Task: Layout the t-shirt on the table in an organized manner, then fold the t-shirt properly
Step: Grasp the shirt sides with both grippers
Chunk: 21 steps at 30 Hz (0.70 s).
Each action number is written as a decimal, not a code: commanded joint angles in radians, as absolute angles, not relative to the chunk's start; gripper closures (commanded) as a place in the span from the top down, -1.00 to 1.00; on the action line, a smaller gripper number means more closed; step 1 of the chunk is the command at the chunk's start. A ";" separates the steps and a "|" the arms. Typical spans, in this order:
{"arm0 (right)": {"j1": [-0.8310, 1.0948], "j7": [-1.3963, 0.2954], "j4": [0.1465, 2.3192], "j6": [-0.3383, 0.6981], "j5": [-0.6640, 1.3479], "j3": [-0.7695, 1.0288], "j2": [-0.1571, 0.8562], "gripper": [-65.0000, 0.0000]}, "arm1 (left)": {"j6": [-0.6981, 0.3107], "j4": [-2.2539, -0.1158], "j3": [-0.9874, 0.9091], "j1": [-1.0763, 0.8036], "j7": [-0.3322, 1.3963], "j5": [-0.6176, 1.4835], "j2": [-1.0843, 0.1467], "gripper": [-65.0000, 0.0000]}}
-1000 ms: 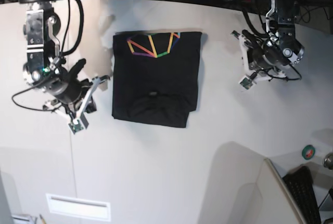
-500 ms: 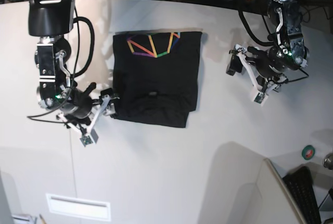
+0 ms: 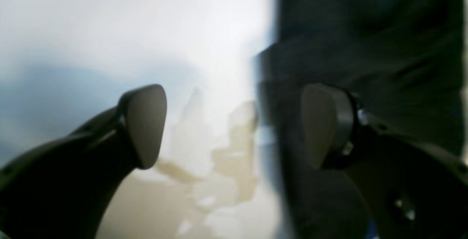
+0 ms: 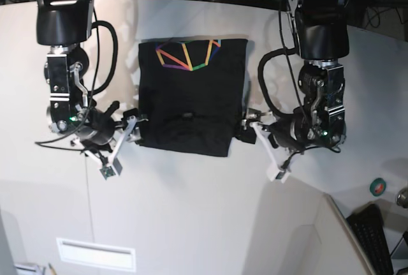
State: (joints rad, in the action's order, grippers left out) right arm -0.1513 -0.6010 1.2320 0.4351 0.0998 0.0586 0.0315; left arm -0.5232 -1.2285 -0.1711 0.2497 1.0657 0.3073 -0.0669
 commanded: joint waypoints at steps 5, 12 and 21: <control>-0.171 -0.579 1.248 0.440 0.108 0.061 0.036 0.21 | -0.524 -1.047 -0.154 0.337 1.047 0.344 -0.035 0.39; -0.171 -0.579 1.248 0.440 0.108 0.062 0.036 0.21 | -0.524 -0.918 -0.145 0.380 0.935 0.338 -0.016 0.27; -0.170 -0.579 1.247 0.440 0.108 0.062 0.036 0.21 | -0.524 -0.917 -0.148 0.387 0.937 0.346 -0.016 0.26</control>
